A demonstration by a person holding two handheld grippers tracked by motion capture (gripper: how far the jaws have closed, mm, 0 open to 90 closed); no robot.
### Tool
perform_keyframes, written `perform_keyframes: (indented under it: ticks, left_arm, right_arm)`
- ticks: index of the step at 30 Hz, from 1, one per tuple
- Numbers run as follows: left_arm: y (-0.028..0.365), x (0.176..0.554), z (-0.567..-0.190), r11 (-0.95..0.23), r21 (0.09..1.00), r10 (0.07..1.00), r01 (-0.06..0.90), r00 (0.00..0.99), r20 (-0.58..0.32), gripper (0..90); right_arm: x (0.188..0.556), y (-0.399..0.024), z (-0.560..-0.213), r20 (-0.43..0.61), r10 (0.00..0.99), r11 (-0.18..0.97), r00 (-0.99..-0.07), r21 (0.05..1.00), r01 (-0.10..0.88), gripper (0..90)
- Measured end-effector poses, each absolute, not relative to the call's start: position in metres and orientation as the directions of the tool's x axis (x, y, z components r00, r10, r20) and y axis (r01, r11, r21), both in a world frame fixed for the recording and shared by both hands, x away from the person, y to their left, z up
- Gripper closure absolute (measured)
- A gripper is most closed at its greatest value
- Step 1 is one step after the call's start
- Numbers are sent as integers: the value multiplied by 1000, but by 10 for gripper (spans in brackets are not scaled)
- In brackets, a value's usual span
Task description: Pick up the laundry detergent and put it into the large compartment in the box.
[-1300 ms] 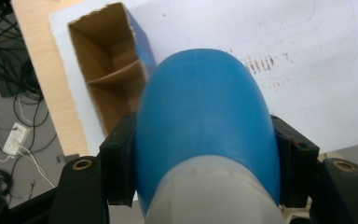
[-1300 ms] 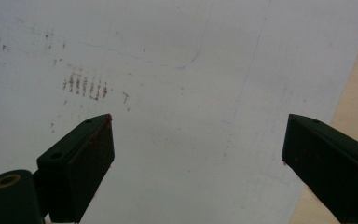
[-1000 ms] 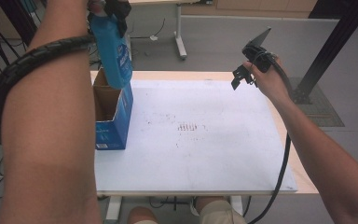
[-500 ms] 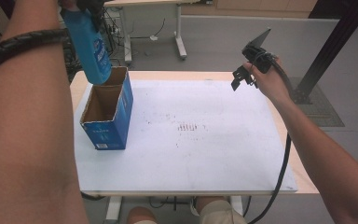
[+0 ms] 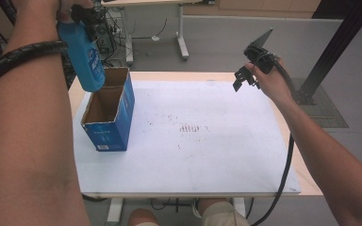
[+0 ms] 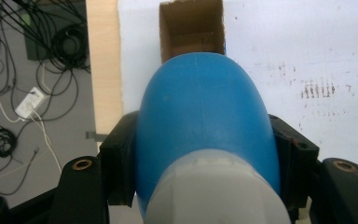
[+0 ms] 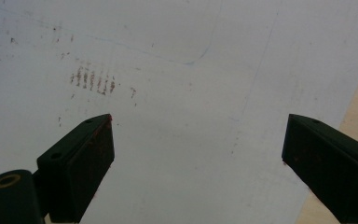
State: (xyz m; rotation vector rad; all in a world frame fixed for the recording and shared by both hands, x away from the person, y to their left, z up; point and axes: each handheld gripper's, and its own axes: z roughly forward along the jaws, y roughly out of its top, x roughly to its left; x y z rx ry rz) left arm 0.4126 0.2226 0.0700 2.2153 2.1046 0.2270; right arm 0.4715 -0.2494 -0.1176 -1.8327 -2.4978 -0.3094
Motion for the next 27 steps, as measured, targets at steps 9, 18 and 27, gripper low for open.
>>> perform_keyframes:
  ticks: [9,18,27]
  left_arm:
    - [224,417,56,-58,146,997,988,51,49,375]
    - [226,418,48,-59,142,997,988,52,53,375]
    - [228,421,32,-53,128,998,990,47,45,374]
  right_arm:
    - [472,-246,-119,133,941,292,-310,136,947,91]
    - [471,-248,-118,130,942,291,-309,138,947,91]
    - [471,-247,-118,133,942,291,-309,139,947,91]
